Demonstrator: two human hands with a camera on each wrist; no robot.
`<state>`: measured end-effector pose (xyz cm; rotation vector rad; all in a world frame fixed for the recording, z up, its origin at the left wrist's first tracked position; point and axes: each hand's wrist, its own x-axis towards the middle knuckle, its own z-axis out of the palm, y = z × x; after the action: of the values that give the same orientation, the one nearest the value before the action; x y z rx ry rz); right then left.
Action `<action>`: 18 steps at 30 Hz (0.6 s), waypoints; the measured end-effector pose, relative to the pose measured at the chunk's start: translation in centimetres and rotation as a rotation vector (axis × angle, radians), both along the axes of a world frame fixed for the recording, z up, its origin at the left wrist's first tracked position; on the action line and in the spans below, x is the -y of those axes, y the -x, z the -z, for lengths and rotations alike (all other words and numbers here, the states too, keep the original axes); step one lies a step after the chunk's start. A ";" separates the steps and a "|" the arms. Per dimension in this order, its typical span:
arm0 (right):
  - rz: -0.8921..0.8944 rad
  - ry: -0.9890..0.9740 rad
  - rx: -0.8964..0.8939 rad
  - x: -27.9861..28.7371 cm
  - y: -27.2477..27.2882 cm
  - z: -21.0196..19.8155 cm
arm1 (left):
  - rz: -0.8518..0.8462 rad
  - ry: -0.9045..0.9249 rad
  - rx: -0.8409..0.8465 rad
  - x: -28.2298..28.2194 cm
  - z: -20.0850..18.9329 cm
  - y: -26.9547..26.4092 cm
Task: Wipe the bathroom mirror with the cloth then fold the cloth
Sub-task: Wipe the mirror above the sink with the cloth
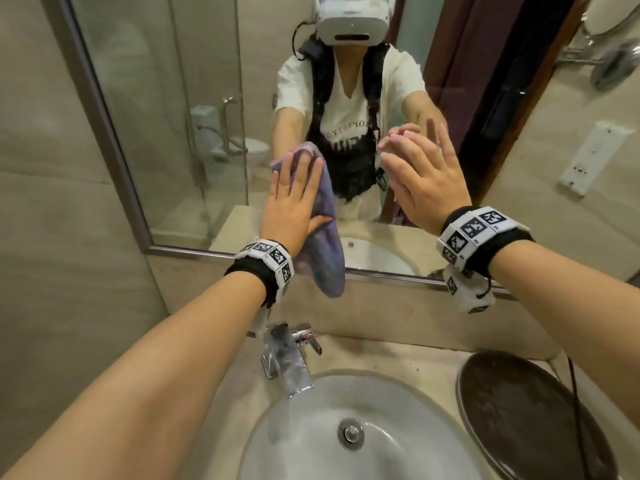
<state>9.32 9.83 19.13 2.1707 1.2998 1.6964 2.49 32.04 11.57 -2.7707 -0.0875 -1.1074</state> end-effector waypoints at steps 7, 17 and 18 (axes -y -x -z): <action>-0.141 -0.022 -0.023 -3.9 1.3 -0.3 | 0.093 0.361 0.147 -5.7 0.5 2.3; -0.123 0.007 -0.063 -2.9 0.7 0.0 | -0.176 0.308 0.085 1.1 1.4 -0.5; -0.125 0.010 -0.089 -2.3 0.6 0.2 | -0.178 0.347 0.096 2.1 1.6 -0.8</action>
<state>8.74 12.17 18.88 2.2269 1.4930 1.6483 3.29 29.90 9.93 -2.9242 -0.5783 -1.2827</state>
